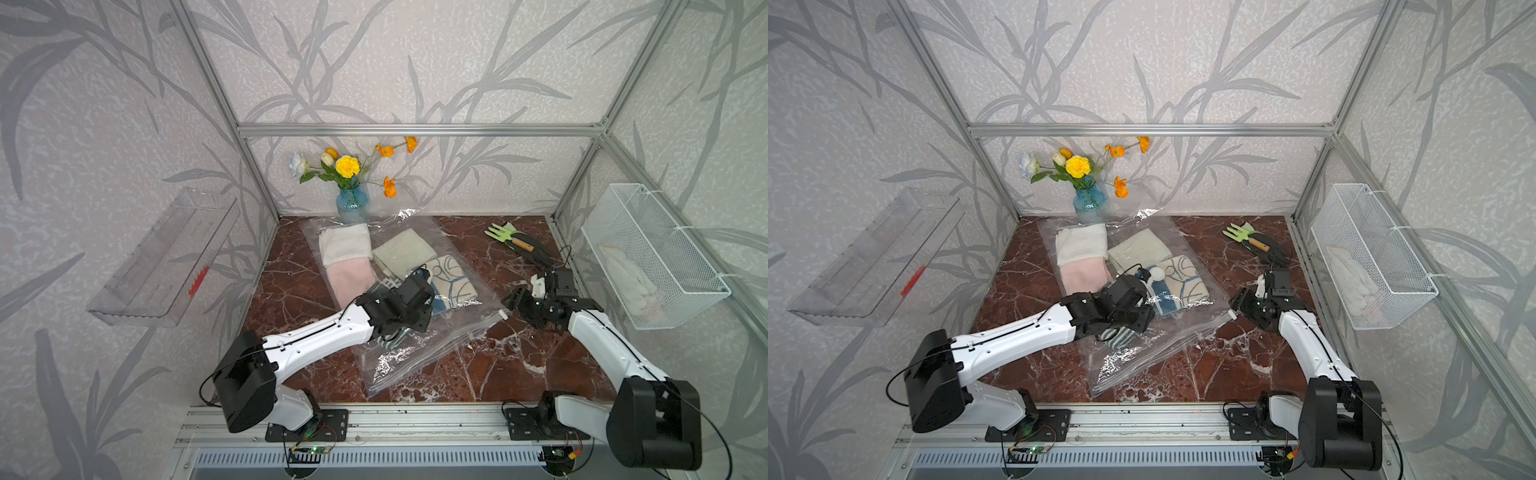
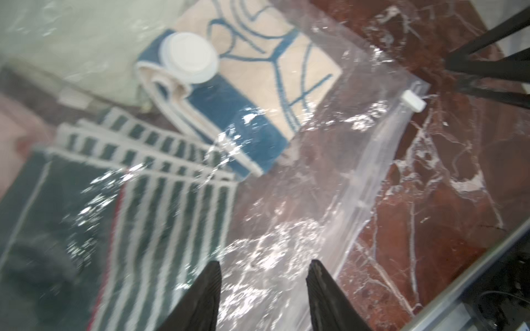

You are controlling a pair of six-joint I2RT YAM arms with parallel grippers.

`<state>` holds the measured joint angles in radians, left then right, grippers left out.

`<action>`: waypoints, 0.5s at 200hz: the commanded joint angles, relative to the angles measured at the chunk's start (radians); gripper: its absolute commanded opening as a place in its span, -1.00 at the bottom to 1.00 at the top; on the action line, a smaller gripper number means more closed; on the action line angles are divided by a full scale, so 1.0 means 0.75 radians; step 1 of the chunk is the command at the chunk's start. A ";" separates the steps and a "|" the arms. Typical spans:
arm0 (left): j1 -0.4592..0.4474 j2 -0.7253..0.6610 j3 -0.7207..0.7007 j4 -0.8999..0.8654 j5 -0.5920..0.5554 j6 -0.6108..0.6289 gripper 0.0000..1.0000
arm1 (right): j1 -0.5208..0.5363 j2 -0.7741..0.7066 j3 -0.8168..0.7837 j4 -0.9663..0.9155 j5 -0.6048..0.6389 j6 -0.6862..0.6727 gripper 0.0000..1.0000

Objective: Place the folded towel into the vacuum bag
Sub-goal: Adjust the vacuum bag at the center of the board.

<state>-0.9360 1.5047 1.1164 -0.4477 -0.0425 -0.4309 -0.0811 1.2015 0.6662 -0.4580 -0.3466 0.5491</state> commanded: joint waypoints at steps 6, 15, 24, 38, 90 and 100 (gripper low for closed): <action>-0.016 0.169 0.080 0.015 0.077 0.092 0.03 | -0.016 0.054 -0.059 0.167 -0.151 0.027 0.43; -0.023 0.187 0.068 0.004 0.087 0.106 0.07 | -0.017 0.116 -0.055 0.197 -0.190 0.040 0.43; -0.033 0.185 0.044 -0.016 0.110 0.123 0.12 | -0.017 0.176 -0.063 0.233 -0.198 0.051 0.43; -0.057 0.149 0.000 -0.087 0.106 0.144 0.23 | -0.017 0.259 -0.082 0.332 -0.218 0.074 0.43; -0.087 -0.121 -0.209 -0.327 0.076 0.074 0.66 | -0.015 0.443 -0.085 0.548 -0.286 0.192 0.36; -0.109 -0.134 -0.200 -0.360 0.076 0.083 0.68 | -0.011 0.457 -0.081 0.568 -0.294 0.211 0.34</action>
<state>-0.9939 1.4681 0.9756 -0.6231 0.0170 -0.3676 -0.0929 1.5005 0.6128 -0.0933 -0.5591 0.6559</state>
